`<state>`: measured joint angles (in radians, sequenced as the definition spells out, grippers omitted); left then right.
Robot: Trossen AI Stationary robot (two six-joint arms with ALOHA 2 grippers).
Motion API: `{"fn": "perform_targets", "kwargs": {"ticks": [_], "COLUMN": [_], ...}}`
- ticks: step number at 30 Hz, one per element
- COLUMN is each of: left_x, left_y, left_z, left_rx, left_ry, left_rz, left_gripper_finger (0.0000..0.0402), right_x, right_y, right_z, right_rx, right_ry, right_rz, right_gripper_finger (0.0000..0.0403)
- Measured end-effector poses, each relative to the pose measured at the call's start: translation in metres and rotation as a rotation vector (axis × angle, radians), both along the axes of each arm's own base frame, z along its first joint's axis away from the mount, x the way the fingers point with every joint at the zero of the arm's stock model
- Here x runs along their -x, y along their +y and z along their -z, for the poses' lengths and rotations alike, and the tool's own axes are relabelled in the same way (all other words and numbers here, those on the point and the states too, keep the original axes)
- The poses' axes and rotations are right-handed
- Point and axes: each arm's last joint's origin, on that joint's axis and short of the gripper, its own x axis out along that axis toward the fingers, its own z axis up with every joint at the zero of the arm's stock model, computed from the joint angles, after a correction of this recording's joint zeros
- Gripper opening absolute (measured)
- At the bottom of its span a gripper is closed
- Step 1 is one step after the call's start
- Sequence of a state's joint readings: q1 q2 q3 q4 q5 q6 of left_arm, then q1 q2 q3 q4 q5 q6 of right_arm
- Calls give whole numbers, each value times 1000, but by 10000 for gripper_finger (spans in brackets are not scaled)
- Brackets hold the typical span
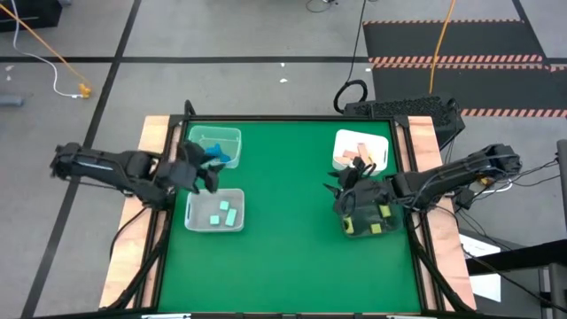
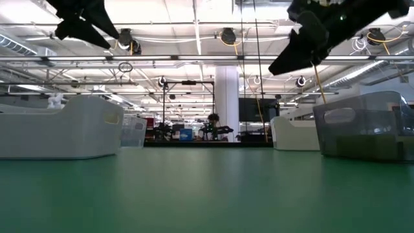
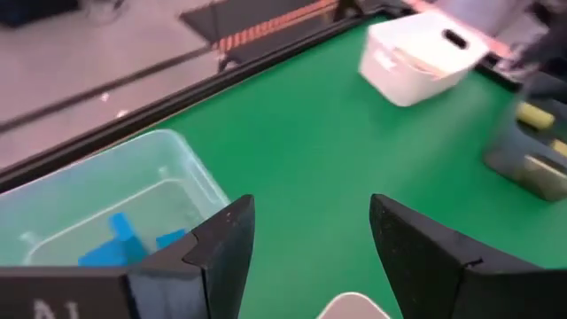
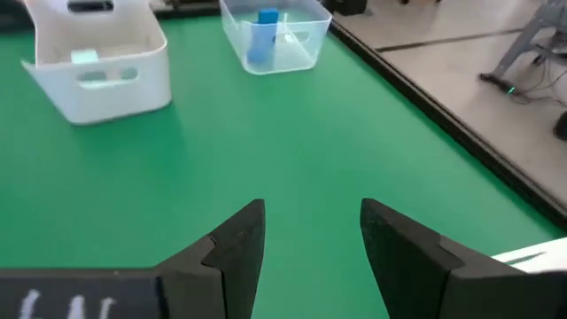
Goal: Sort & place blocks by color
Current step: Return to Home Position
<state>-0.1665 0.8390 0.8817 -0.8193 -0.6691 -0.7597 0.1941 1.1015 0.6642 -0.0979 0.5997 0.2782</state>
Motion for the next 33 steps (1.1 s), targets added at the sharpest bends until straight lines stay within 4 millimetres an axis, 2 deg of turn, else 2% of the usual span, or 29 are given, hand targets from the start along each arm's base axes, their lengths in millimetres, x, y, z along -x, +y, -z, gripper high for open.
{"fn": "perform_targets", "kwargs": {"ticks": [5, 11, 16, 24, 33], "left_x": [-8, -7, -8, -12, -12], "left_y": [-20, -32, -37, -40, -40], "left_z": [20, 50, 67, 70, 69], "left_rx": [-62, 17, 78, 89, 88], "left_ry": [-41, -94, -148, -218, -226], "left_rz": [38, 42, 24, 36, 29], "left_gripper_finger": [225, 225, 225, 225, 225], "right_x": [8, 22, 37, 61, 79], "right_y": [-3, -5, -10, -23, -28], "right_z": [13, 23, 25, 41, 62], "right_rx": [-23, 4, 34, -34, -53], "right_ry": [-100, -117, -132, -214, -256], "right_rz": [7, -15, -26, -11, 21], "right_gripper_finger": [180, 180, 180, 180, 180]}}
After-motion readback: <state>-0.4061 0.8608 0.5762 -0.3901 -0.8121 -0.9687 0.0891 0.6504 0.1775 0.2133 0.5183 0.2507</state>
